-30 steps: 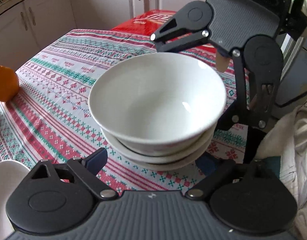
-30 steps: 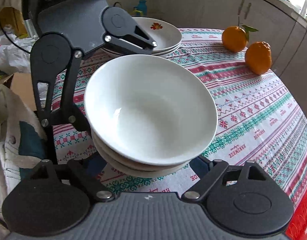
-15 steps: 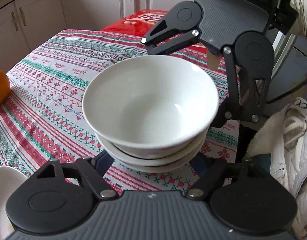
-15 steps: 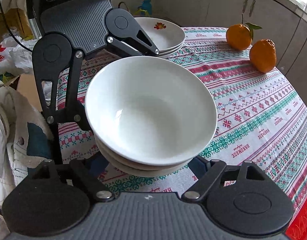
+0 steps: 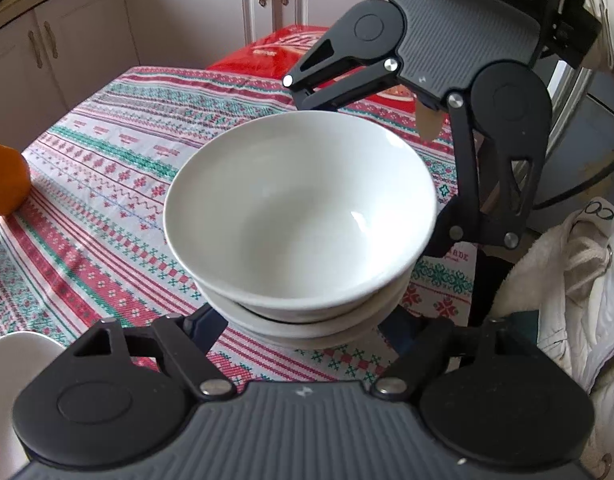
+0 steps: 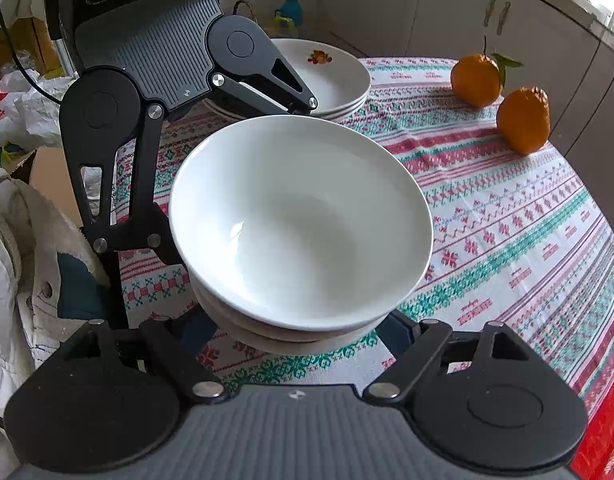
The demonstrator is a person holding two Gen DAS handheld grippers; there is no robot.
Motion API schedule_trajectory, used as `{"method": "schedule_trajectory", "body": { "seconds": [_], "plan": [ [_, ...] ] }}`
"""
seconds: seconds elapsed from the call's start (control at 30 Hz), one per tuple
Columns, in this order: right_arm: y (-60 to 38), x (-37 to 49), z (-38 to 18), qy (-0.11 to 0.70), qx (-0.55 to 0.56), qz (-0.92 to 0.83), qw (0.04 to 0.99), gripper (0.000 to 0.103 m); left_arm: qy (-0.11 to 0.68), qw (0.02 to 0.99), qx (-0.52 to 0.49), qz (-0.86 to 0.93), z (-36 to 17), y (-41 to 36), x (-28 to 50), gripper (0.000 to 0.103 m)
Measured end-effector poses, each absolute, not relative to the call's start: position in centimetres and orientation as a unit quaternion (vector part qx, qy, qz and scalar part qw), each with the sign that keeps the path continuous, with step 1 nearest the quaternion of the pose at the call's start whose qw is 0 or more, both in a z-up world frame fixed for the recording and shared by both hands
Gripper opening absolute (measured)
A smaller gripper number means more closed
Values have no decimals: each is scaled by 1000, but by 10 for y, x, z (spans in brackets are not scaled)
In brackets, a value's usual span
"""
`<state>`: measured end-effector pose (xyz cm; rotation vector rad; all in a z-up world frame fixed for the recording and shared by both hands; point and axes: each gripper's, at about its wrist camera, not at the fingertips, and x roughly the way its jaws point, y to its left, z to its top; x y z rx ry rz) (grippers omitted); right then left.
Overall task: Organize plates and bowls
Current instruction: 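Lift the bowl stack with both tools and lower it onto the plate stack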
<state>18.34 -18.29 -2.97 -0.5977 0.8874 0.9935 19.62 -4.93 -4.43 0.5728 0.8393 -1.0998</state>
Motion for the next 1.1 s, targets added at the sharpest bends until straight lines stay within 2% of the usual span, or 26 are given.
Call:
{"method": "schedule_trajectory", "body": {
  "seconds": [0.7,1.1],
  "plan": [
    [-89,210,23,326,-340,501,726,88,347,804,253,-411,8,44,197,80],
    [-11,256,1,315,-353,541,695,88,376,826,237,-348,-10,110,225,80]
  ]
}}
